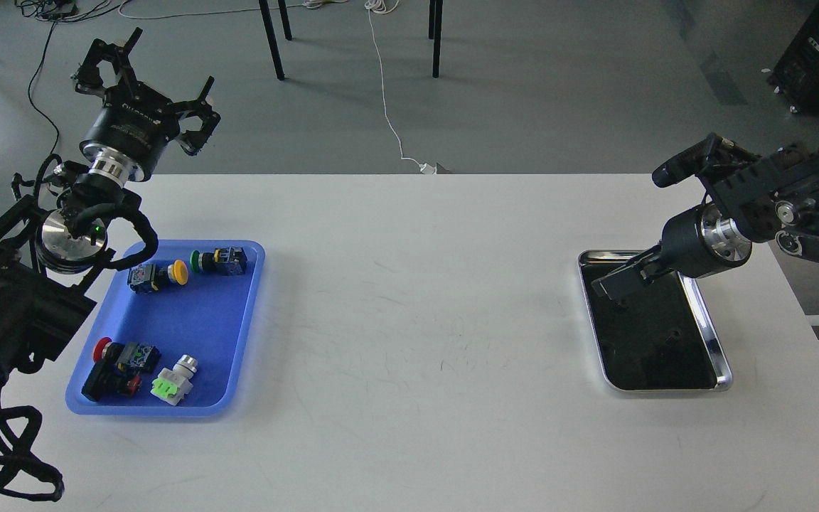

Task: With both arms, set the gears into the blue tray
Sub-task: 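Lower the right gripper and grasp a small black part in the metal tray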

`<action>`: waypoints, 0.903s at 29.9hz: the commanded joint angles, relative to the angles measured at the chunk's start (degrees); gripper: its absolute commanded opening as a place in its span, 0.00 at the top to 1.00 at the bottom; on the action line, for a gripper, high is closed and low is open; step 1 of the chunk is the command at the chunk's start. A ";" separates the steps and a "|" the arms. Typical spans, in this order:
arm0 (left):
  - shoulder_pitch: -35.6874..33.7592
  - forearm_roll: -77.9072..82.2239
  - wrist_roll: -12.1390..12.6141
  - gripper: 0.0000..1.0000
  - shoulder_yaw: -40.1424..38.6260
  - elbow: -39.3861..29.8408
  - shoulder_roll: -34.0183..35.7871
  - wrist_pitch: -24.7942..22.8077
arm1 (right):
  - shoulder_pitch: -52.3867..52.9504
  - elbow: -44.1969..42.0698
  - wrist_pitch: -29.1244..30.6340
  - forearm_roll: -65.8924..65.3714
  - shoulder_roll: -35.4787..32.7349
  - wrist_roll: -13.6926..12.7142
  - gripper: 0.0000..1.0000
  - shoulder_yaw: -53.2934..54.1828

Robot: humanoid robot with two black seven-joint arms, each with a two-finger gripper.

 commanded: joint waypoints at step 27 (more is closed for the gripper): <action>0.39 0.00 -0.02 0.02 0.09 0.00 0.90 0.00 | -12.61 -15.24 -4.53 -0.02 8.59 -0.15 0.41 1.58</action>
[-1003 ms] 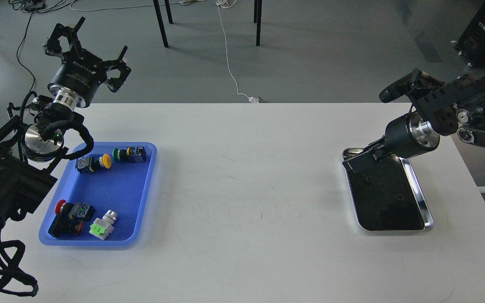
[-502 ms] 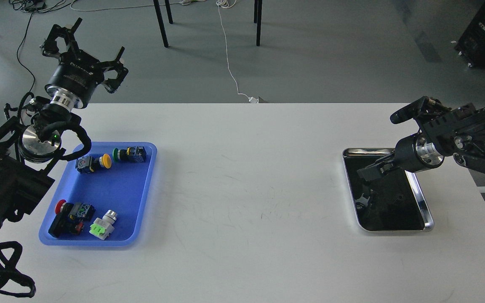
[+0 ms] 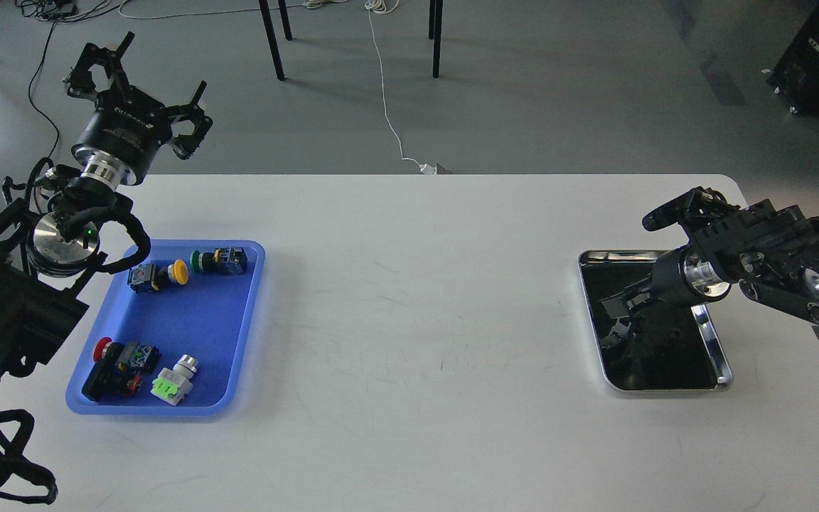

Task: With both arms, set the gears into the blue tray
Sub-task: 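Lower the right gripper and grasp a small black part in the metal tray, then carry the black part toward the blue tray and release it on the table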

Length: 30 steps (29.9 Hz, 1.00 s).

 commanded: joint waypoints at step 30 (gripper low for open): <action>-0.02 0.00 -0.19 0.02 -0.27 0.08 0.36 0.00 | -1.07 -1.16 0.09 0.00 0.33 0.10 0.79 0.13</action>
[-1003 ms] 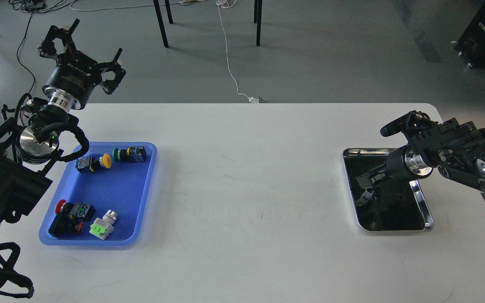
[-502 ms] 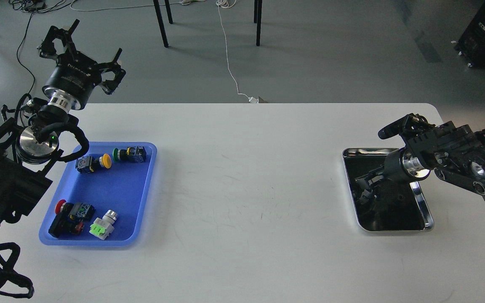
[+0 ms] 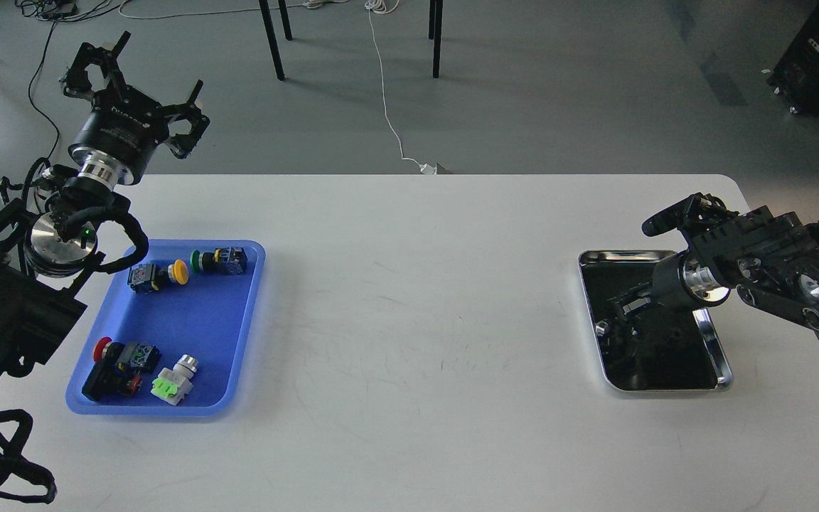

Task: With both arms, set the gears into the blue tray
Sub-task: 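Carry the black part toward the blue tray and release it on the table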

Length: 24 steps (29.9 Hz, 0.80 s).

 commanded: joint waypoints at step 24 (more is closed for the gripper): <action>0.08 0.01 0.09 0.02 0.10 0.18 3.43 0.00 | 11.35 7.08 -4.04 2.44 22.67 0.41 0.83 5.78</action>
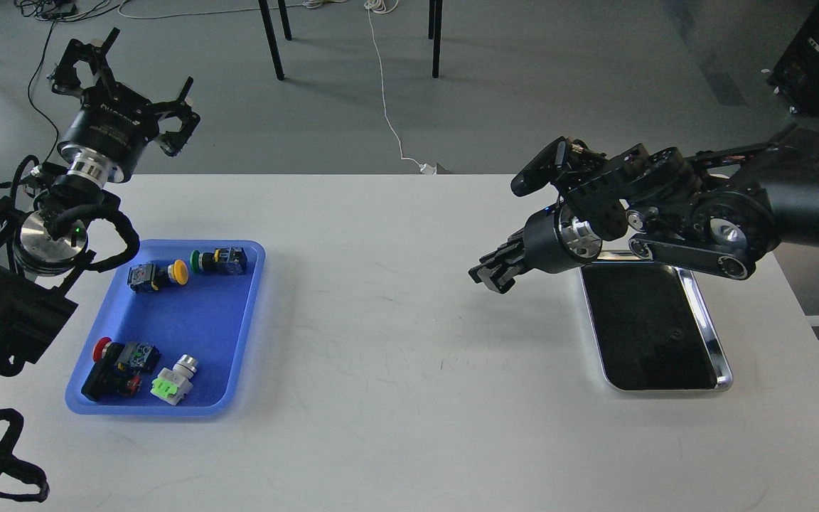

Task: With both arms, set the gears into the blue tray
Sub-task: 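Carry the black part toward the blue tray and release it on the table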

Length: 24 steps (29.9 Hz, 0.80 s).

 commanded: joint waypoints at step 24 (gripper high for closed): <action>0.18 0.01 0.12 0.02 0.05 -0.05 4.34 0.00 | -10.75 -8.27 -0.67 1.66 8.25 0.08 0.38 3.16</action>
